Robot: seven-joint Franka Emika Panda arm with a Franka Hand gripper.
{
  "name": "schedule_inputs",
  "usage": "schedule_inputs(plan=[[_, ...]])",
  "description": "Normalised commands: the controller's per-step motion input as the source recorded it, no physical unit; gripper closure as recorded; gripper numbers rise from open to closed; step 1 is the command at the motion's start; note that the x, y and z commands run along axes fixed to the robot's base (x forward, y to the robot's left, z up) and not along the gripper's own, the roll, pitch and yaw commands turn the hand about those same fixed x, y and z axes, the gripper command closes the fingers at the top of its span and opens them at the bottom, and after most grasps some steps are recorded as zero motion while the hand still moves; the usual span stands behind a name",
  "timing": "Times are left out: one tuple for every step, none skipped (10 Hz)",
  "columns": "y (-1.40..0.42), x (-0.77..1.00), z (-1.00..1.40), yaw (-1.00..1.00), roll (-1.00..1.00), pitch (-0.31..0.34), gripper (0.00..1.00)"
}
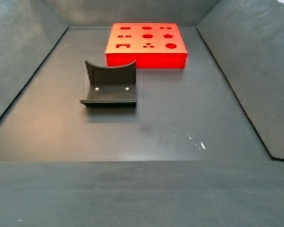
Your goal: Insert the double-square object.
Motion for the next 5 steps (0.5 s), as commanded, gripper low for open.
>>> schedule_inputs(plan=[[0.0, 0.33, -0.27, -0.31, 0.0, 0.09, 1.0], [0.0, 0.41, -0.34, -0.71, 0.0, 0.0, 1.0], [0.03, 0.31, -0.4, -0.83, 0.0, 0.0, 1.0], [0.1, 0.31, -0.5, -0.81, 0.06, 0.0, 1.0], [0.1, 0.1, -0.43, -0.86, 0.06, 0.041, 1.0]])
